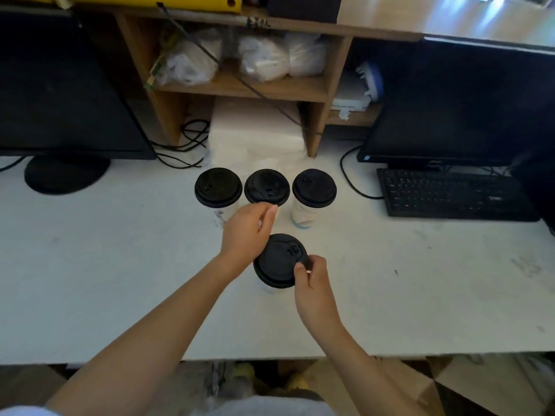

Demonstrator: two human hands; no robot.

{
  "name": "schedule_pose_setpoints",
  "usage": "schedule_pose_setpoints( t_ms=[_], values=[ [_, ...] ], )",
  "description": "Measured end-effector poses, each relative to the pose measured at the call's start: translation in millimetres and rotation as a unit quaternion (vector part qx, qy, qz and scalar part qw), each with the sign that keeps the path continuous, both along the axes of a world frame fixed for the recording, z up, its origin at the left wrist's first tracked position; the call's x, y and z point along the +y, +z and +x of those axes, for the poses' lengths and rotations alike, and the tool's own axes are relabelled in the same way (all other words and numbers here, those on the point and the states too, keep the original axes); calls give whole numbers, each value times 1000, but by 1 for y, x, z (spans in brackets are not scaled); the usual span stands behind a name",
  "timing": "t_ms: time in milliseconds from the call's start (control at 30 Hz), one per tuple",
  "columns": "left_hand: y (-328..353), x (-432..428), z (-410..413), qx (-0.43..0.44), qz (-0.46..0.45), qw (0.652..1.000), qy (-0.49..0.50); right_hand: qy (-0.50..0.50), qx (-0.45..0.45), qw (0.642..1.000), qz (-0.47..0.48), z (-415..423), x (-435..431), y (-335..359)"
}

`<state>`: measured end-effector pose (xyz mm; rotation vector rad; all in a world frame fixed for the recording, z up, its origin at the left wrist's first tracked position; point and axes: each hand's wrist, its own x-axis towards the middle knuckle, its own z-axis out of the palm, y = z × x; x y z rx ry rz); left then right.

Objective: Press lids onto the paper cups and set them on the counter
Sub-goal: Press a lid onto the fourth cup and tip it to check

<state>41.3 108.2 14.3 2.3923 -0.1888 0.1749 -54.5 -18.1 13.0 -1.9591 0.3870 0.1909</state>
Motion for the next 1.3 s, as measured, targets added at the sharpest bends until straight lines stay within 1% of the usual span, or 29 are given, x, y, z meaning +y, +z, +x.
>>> schedule_pose_setpoints(
  t_ms=[33, 100, 167, 267, 333, 400, 467, 600, 733, 900, 1000, 1167, 1233, 1300],
  values=[
    [3, -2, 0, -4, 6, 1000, -2, -4, 14, 1000, -2, -3, -2, 3],
    [8, -3, -4, -4, -19, 1000, 13, -16, 40, 999, -1, 2, -9, 12],
    [9, -3, -14, 10, -61, 997, 37, -19, 8, 1000, -21, 15, -16, 20],
    [4, -13, -34, 62, -91, 993, 42, 57, -60, 994, -71, 38, -13, 22],
    [-2, -23, -43, 84, -104, 990, 36, 101, -63, 990, -76, 46, -9, 13],
    [-9, -30, -44, 91, -84, 991, 52, 107, -43, 992, -50, 48, -6, 8],
    [-13, -33, -42, 86, -62, 992, 68, 93, -33, 995, -19, 48, -6, 2],
    [-12, -34, -44, 86, -59, 992, 71, 95, -43, 994, -10, 51, -7, -4],
    [-9, -35, -34, 94, -49, 992, 66, 92, -33, 995, 1, 59, -9, -4],
    [-11, -27, -41, 79, -46, 996, 15, 76, -55, 995, 19, 45, -7, -9],
    [-9, -26, -35, 63, -49, 996, -31, 45, -45, 997, 49, 43, -8, -8],
    [-8, -19, -19, 115, -44, 985, -118, 37, -51, 992, 111, 24, -13, -4],
    [-2, -14, -12, 92, 14, 982, -167, 44, -53, 988, 137, 7, -15, -7],
    [6, -9, -2, 35, 116, 970, -211, 61, -60, 984, 156, -13, -19, -16]
  ],
)
